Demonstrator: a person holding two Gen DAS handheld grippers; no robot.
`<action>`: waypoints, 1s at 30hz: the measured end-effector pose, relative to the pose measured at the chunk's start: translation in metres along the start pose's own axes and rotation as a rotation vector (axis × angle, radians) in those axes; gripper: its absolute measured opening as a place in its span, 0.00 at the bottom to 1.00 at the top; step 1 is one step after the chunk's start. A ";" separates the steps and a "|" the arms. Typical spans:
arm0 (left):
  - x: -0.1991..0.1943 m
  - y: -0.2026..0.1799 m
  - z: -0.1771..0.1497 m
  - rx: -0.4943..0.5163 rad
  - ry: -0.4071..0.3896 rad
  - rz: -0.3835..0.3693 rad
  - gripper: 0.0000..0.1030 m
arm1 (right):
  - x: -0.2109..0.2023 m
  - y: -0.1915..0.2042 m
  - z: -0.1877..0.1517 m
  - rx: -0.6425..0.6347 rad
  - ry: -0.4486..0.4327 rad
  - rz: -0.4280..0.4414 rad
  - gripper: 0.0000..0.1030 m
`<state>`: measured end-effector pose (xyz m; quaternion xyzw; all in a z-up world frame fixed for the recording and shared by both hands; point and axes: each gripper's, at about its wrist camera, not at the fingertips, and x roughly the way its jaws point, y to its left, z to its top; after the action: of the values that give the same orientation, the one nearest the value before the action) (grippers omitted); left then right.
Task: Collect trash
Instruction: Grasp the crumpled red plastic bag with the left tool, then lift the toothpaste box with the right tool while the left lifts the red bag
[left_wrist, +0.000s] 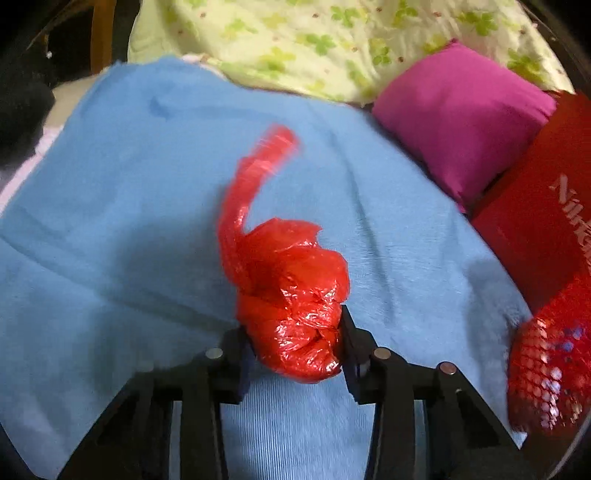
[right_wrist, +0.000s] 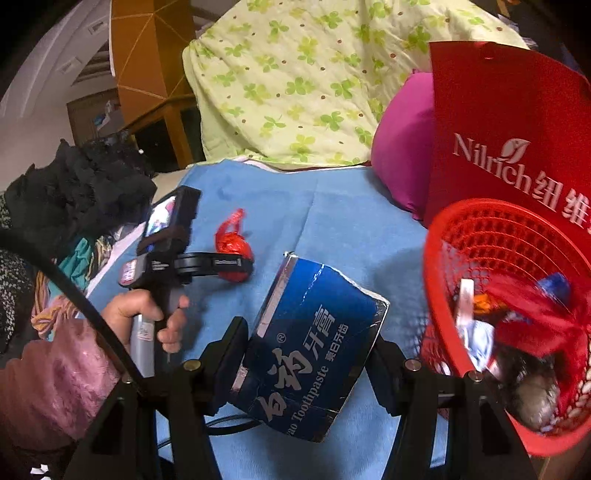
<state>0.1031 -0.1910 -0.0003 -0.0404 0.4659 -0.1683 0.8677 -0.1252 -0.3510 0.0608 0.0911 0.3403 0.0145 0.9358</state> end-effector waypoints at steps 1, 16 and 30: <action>-0.015 -0.005 -0.003 0.021 -0.026 0.007 0.40 | -0.007 -0.001 -0.001 0.013 -0.012 0.002 0.62; -0.228 -0.070 -0.054 0.223 -0.363 0.209 0.40 | -0.099 0.015 0.003 0.039 -0.196 0.016 0.62; -0.299 -0.104 -0.101 0.294 -0.472 0.233 0.41 | -0.151 0.032 0.000 0.019 -0.291 0.045 0.62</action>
<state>-0.1588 -0.1812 0.2043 0.1013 0.2237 -0.1194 0.9620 -0.2403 -0.3334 0.1622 0.1088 0.1992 0.0188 0.9737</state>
